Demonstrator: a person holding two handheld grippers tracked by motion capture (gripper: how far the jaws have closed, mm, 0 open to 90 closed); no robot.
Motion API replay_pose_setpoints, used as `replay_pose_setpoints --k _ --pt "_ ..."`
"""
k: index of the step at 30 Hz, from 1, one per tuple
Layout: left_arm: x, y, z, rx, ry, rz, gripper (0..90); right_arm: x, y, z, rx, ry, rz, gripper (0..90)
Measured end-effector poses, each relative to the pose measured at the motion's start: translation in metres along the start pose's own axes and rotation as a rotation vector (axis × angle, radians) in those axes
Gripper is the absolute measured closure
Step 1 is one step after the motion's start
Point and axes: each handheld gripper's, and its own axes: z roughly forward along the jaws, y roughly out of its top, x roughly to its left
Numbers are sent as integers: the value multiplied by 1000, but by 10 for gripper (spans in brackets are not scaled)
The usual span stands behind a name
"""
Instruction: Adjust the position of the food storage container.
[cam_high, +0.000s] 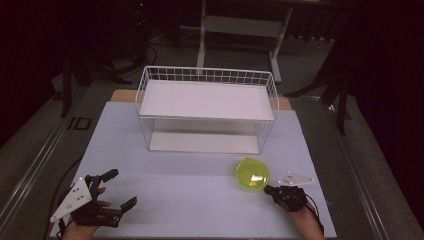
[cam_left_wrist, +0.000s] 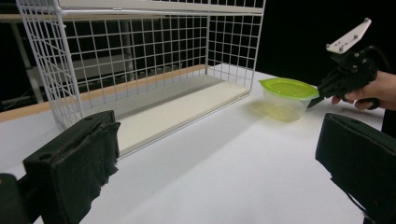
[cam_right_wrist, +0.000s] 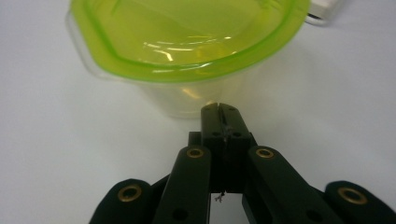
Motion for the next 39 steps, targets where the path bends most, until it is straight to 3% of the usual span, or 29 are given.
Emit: replay_pose_setpoints --k 4,7,15,23,31,37,39 --pt "0 0 0 -1 -2 -1 4 10 9 10 6 60 -61 900" --pt "0 0 0 1 0 0 4 12 13 14 11 42 -98 900" --pt "0 0 0 2 -1 0 4 -17 23 15 -42 -52 -20 900" --pt "1 0 -1 -1 1 -9 4 -30 34 29 -45 -48 -2 900" --pt "2 0 -2 -6 1 -14 4 -22 33 35 -20 -9 -14 900" --pt "0 0 0 3 -3 4 4 -10 29 36 3 23 -37 900" --pt "-1 0 0 6 -6 3 4 -1 30 37 1 55 -53 900"
